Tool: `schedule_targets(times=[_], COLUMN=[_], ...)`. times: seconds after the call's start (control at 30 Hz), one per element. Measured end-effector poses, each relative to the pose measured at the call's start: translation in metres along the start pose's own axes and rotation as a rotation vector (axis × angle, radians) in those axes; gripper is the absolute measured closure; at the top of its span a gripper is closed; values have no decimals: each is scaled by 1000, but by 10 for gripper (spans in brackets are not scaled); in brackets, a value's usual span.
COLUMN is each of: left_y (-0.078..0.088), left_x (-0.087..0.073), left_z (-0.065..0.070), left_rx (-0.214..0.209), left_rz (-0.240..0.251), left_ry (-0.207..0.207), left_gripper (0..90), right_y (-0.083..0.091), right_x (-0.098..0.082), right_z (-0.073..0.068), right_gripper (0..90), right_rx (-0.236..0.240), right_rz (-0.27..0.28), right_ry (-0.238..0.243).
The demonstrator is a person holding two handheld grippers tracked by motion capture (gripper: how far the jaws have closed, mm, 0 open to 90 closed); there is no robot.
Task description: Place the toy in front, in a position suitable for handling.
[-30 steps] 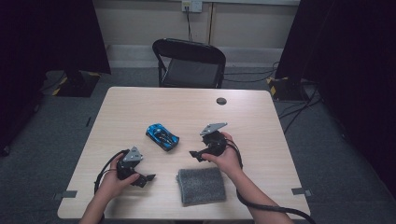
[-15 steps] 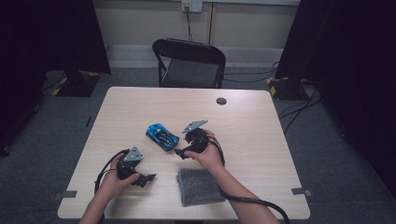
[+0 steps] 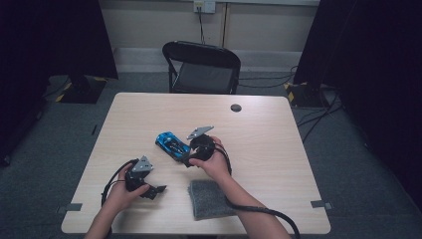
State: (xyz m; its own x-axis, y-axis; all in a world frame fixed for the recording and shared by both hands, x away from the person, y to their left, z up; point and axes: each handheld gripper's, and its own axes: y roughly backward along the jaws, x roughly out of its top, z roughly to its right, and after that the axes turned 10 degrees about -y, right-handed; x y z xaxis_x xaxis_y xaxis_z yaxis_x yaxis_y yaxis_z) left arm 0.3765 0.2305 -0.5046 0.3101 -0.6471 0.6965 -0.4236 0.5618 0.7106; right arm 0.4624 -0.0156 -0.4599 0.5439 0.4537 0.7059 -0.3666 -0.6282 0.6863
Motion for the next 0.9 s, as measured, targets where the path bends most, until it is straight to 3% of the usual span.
schedule_targets(times=[0.3,0.9], left_y=[0,-1], left_x=[0,0], left_z=[0,0], left_rx=[2,2], left_rz=[1,3], left_ry=[1,0], left_gripper=[0,0], right_y=[-13,-29], right_x=[3,8], right_z=[-6,0], right_gripper=[144,140], right_rx=[1,-25], right_rz=[-16,-24], right_ry=[13,-9])
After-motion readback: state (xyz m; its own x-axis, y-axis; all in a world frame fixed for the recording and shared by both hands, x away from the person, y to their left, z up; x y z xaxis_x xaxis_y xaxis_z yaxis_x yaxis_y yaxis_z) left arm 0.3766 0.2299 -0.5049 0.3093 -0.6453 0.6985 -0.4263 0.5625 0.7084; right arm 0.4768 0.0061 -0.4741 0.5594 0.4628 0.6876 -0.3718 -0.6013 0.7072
